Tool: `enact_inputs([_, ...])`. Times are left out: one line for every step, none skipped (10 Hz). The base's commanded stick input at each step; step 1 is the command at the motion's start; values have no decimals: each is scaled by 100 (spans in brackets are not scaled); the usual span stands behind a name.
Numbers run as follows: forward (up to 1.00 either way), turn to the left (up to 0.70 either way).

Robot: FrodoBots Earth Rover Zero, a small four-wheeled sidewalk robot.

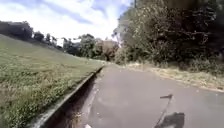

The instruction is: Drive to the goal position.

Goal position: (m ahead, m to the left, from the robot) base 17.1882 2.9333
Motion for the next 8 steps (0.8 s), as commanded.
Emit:
enact_inputs([70,-22])
enact_inputs([70,-24])
enact_inputs([70,-11])
enact_inputs([70,-5])
enact_inputs([70,-2])
enact_inputs([70,-1])
enact_inputs([70,0])
enact_inputs([70,0])
